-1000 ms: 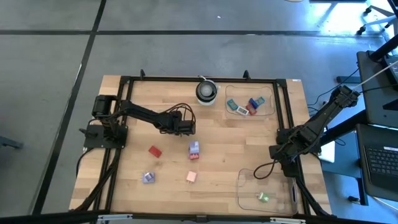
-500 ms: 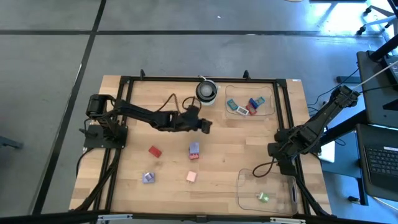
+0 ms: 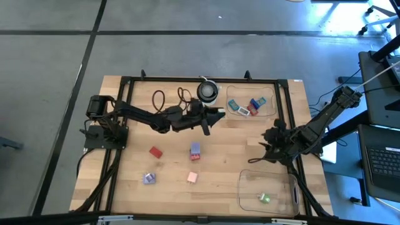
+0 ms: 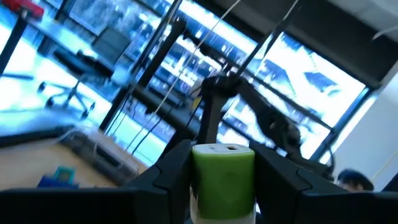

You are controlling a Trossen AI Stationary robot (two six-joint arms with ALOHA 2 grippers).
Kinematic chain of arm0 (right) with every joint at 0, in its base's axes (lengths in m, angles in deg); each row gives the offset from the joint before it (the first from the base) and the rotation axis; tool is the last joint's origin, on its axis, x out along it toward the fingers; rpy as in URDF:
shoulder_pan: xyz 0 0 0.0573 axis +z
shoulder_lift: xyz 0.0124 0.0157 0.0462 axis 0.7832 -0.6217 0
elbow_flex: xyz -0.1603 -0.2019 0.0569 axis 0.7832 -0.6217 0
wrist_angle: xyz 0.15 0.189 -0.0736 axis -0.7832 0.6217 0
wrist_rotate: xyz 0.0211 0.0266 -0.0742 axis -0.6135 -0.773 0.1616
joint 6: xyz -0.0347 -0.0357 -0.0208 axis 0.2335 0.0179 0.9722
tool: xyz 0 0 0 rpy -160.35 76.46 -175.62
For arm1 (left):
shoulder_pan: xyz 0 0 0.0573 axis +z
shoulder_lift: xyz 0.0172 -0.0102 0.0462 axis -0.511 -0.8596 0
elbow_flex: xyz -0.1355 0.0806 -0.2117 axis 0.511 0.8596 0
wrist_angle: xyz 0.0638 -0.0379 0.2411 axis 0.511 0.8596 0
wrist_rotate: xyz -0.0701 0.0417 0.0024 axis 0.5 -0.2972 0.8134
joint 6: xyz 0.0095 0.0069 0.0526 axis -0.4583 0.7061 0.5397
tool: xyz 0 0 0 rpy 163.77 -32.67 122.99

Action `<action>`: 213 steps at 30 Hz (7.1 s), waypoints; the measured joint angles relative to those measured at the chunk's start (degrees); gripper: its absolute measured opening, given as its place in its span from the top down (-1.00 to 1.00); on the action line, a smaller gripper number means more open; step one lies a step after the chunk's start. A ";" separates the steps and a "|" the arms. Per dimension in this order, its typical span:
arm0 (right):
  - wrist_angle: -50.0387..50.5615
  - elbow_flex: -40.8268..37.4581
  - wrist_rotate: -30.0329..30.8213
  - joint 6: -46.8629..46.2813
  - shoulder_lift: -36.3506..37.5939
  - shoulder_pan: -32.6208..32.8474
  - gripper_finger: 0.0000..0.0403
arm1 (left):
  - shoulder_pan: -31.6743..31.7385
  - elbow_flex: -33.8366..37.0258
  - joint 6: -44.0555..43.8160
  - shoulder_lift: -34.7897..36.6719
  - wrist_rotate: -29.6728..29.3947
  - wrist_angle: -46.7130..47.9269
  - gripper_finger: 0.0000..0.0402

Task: Pick & Place Office items
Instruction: Put the green charger adapter into the bottom transparent bin

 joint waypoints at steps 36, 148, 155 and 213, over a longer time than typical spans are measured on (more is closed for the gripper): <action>-47.44 18.80 -14.26 66.55 -6.63 -20.93 -0.34 | -5.05 0.00 -15.29 -0.03 2.93 -8.57 0.32; -42.98 -3.63 -30.95 -13.74 -8.56 13.83 0.17 | -13.55 0.00 -27.73 -0.02 6.35 22.94 -0.28; -45.22 -3.62 -35.42 -23.68 -19.56 15.92 0.17 | -16.90 0.00 -26.49 -0.02 6.30 24.82 -0.28; -39.21 5.97 -18.35 -1.77 -33.98 15.46 -0.04 | -15.91 0.00 -18.17 -0.02 -1.75 29.68 -0.28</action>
